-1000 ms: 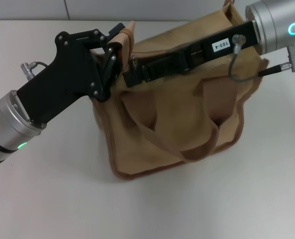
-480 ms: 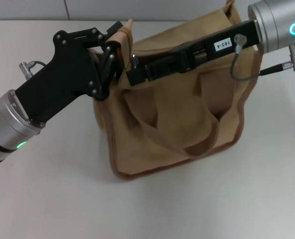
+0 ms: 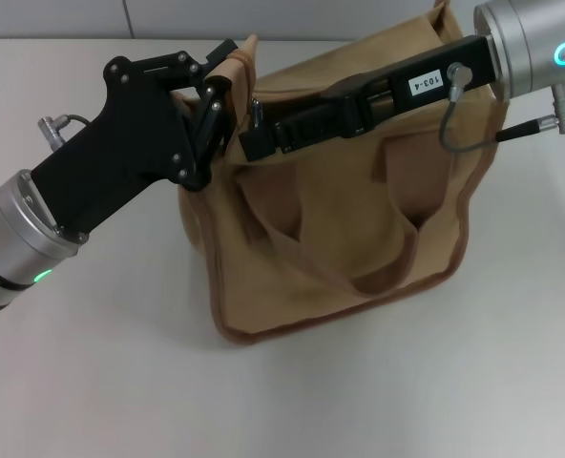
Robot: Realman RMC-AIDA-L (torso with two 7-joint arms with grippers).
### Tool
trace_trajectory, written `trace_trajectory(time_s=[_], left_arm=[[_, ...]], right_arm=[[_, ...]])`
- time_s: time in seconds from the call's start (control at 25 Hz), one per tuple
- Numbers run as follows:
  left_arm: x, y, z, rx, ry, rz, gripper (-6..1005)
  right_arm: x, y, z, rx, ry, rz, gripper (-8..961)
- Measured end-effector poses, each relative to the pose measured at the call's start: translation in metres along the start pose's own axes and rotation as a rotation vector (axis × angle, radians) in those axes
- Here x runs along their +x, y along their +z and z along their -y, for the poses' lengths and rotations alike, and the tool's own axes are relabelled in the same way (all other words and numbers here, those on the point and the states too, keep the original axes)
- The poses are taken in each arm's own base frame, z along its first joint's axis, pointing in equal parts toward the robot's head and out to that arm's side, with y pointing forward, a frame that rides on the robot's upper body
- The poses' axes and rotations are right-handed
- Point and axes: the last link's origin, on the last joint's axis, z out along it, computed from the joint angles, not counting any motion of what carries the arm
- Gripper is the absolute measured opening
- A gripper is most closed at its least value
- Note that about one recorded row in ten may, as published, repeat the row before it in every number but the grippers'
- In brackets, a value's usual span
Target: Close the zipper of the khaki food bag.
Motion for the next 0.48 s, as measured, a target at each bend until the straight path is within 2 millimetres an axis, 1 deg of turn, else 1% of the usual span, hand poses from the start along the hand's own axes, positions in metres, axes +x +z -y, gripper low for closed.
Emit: trace_trajectory(time_s=[0.2,0.24,0.36,0.48], left_arm=[[-0.0004,-0.0006,-0.0001,0.002,0.001,0.003,126],[-0.0004,-0.0007,-0.0003,0.002,0.002,0.003,127],[-0.0004,-0.0013,-0.0004,0.005,0.001,0.003,128],[-0.0005,-0.0011,-0.0007,0.003,0.000,0.004,129]], right_arm=[[0.0014,0.0012,0.0007,0.001,0.006,0.001,646],[0.0024,0.0054,-0.0038,-0.032,0.007,0.001,646],[0.0019,0.0092,-0.0064,-0.044,-0.003,0.004,644],[0.0014,0.0077,-0.0033,-0.024,-0.001,0.009,632]])
